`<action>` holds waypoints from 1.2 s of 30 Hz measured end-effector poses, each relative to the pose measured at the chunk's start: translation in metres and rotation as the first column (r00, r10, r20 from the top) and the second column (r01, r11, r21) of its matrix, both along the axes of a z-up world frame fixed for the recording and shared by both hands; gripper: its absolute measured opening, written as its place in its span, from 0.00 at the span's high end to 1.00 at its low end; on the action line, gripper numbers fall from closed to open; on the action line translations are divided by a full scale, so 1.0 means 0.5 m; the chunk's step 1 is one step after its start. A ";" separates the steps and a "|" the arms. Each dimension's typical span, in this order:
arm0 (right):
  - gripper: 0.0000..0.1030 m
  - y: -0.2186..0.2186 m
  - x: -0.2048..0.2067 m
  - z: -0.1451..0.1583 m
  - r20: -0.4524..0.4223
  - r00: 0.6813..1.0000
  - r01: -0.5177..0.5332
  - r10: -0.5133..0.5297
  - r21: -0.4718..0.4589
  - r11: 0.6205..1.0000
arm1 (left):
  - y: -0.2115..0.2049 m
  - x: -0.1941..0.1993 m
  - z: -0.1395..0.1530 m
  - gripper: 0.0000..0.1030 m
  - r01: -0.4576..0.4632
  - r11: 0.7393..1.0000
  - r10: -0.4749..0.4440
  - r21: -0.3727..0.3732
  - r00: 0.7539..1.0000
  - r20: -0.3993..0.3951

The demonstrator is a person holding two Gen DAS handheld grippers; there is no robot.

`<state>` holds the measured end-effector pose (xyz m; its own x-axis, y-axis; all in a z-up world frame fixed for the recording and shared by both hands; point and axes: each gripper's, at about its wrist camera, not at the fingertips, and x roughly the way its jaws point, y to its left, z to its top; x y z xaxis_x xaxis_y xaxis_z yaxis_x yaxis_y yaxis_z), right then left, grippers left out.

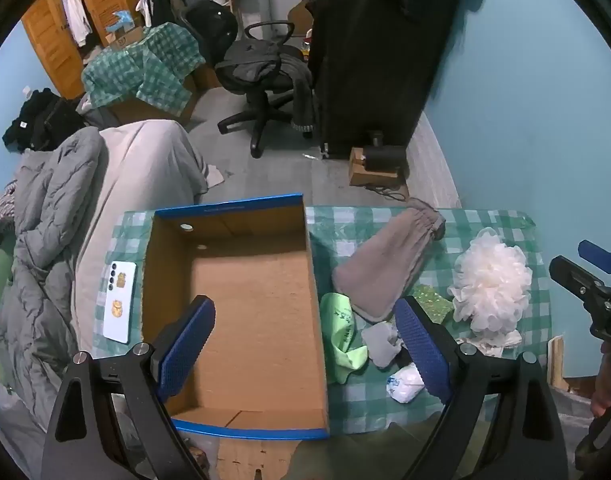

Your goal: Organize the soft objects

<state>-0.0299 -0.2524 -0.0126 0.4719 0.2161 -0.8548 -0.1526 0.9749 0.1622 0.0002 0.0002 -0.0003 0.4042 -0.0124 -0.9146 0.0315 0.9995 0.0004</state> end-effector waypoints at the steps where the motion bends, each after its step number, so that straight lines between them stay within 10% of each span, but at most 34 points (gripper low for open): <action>1: 0.03 0.000 0.000 0.000 -0.004 1.000 -0.002 0.002 0.005 1.000 | 0.001 0.000 -0.001 0.10 -0.001 1.000 0.001 -0.006 1.000 -0.004; 36: 0.03 -0.001 -0.003 -0.003 -0.008 1.000 -0.004 0.004 0.015 1.000 | 0.003 -0.017 -0.003 0.10 -0.025 1.000 0.026 -0.016 1.000 0.014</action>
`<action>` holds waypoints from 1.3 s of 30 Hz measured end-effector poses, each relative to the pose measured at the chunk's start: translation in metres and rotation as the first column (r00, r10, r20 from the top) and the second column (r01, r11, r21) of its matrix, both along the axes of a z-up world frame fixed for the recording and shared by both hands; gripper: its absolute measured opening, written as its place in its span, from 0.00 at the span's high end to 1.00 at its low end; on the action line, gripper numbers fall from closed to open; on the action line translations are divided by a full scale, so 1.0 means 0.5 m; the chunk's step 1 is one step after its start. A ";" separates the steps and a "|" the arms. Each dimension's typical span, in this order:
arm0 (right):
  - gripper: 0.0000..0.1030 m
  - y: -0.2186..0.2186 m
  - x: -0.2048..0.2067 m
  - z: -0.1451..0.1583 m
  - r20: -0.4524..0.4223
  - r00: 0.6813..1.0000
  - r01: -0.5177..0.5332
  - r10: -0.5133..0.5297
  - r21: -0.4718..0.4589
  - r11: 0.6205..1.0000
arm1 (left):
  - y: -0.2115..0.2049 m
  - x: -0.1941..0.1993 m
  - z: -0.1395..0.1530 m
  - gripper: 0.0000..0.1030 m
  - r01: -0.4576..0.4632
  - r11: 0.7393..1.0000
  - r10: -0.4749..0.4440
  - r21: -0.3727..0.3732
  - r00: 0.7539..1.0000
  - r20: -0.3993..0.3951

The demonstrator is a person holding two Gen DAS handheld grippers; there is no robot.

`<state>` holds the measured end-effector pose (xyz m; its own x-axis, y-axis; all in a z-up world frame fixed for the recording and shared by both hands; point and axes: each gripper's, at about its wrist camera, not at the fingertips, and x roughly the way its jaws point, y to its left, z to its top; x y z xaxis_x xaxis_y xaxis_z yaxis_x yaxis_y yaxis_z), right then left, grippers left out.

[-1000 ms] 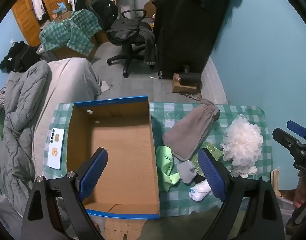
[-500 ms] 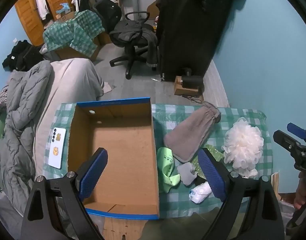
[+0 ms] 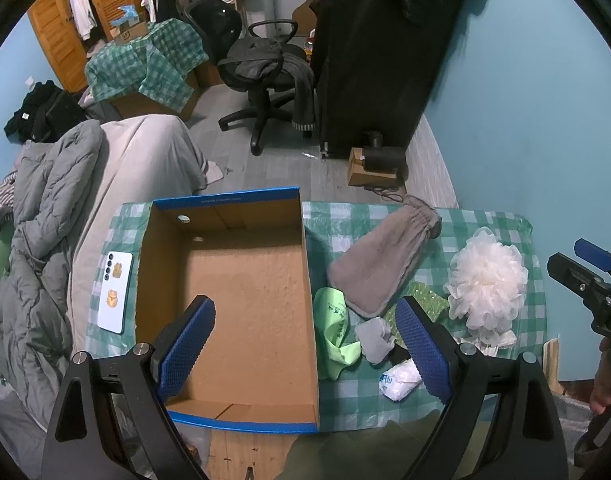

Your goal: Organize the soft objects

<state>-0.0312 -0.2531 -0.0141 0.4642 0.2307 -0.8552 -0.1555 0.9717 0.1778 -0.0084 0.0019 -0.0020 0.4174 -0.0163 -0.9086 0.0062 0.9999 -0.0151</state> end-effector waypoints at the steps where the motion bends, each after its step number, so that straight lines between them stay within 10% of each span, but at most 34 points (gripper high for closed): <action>1: 0.03 0.000 -0.001 0.001 0.001 1.000 0.000 0.000 -0.001 1.000 | -0.002 0.002 0.002 0.10 0.001 1.000 -0.001 -0.001 1.000 -0.002; 39: 0.03 -0.010 0.002 0.008 0.001 1.000 -0.002 0.002 0.004 1.000 | -0.004 -0.023 -0.006 0.10 0.002 1.000 -0.002 0.001 1.000 -0.004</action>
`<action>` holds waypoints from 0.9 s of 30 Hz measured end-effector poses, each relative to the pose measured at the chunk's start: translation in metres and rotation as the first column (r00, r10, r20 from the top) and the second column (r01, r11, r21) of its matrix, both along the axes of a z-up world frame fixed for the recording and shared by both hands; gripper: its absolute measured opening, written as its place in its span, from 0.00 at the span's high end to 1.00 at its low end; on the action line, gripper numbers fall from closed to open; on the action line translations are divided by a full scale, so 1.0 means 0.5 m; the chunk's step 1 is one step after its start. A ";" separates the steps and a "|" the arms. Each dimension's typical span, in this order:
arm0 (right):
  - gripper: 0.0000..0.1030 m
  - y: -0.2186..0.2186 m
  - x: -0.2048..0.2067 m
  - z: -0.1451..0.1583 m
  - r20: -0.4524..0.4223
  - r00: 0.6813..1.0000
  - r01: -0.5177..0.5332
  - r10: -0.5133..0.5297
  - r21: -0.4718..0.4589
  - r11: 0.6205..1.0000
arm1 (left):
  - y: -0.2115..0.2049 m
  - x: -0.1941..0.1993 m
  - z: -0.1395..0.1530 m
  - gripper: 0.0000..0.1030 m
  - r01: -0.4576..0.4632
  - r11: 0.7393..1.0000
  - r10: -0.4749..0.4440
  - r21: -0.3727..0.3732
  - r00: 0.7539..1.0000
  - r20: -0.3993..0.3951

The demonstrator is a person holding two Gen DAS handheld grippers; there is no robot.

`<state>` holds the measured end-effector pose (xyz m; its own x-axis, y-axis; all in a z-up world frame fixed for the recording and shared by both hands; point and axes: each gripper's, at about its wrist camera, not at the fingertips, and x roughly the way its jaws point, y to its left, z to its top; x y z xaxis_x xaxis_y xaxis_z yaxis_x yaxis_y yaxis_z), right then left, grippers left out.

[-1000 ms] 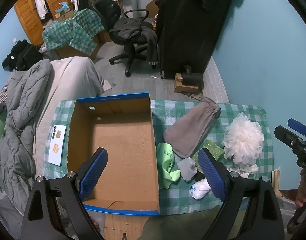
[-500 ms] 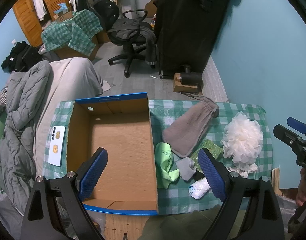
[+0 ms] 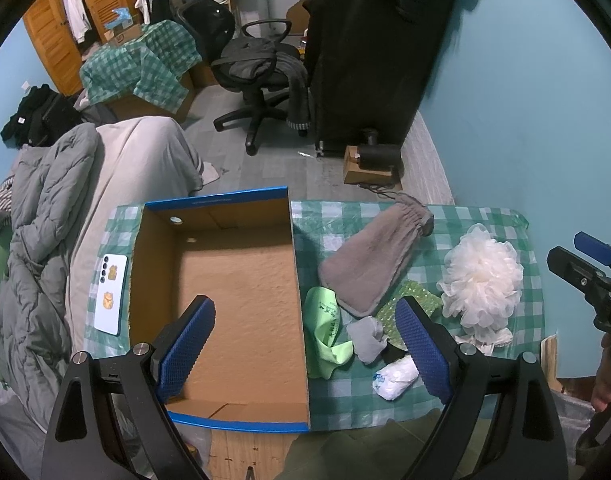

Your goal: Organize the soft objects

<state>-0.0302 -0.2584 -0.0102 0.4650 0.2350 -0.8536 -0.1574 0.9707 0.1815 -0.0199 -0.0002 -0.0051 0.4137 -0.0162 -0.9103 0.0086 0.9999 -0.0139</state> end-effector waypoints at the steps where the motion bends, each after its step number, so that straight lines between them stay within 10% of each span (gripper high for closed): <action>1: 0.03 -0.001 0.000 0.000 -0.001 1.000 0.000 0.000 0.000 1.000 | 0.000 -0.002 -0.001 0.10 0.001 1.000 -0.001 0.000 1.000 0.000; 27: 0.03 -0.033 0.010 -0.009 -0.007 1.000 0.010 -0.010 -0.007 1.000 | -0.067 0.038 0.009 0.10 0.051 0.999 -0.050 0.012 0.998 -0.026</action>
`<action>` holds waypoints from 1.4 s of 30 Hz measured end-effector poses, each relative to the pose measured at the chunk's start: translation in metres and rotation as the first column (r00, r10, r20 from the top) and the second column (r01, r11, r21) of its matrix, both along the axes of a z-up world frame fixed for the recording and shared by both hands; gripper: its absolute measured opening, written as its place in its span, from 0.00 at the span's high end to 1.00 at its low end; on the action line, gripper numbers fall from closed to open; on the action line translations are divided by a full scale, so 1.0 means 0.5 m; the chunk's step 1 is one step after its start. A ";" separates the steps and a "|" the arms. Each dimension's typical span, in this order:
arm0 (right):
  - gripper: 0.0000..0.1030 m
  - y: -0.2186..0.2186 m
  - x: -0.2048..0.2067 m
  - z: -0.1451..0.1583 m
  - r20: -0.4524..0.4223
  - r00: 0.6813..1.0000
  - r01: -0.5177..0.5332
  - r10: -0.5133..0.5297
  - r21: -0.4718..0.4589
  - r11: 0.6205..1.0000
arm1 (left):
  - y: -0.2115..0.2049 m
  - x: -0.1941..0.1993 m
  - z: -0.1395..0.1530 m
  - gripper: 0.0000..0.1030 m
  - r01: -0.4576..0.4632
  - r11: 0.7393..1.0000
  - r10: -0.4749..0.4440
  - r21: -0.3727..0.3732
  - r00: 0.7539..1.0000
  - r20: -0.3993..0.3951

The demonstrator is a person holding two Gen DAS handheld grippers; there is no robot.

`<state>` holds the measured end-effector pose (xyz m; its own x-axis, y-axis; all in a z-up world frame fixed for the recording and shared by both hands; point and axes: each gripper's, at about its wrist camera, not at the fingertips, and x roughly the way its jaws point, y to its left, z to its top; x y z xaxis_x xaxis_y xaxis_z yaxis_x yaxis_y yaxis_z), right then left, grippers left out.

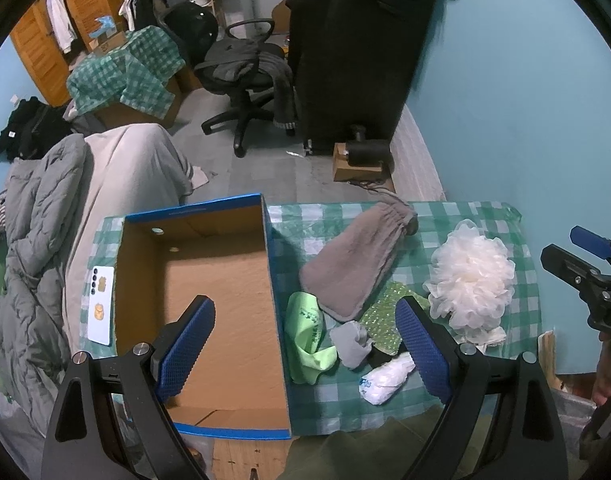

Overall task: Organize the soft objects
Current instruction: 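Grasp the grey fuzzy mitt with the left gripper while the right gripper grasps the white bath puff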

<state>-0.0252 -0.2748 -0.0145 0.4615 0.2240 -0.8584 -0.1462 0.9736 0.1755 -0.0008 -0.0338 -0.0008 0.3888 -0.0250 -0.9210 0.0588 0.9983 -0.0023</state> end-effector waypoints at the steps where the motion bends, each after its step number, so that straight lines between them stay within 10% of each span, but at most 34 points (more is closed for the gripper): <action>1: 0.03 0.001 0.000 -0.003 -0.005 1.000 0.004 -0.004 -0.003 1.000 | -0.003 0.003 -0.003 0.10 0.003 1.000 -0.003 -0.001 1.000 -0.002; 22: 0.03 -0.164 0.058 -0.158 -0.183 0.979 0.093 -0.089 0.013 0.996 | -0.078 0.124 -0.133 0.10 0.174 0.985 -0.173 0.007 0.980 -0.103; 42: 0.03 -0.140 0.105 -0.307 -0.320 0.946 0.053 -0.055 -0.012 0.998 | -0.141 0.214 -0.302 0.10 0.285 0.957 -0.291 -0.057 0.930 -0.227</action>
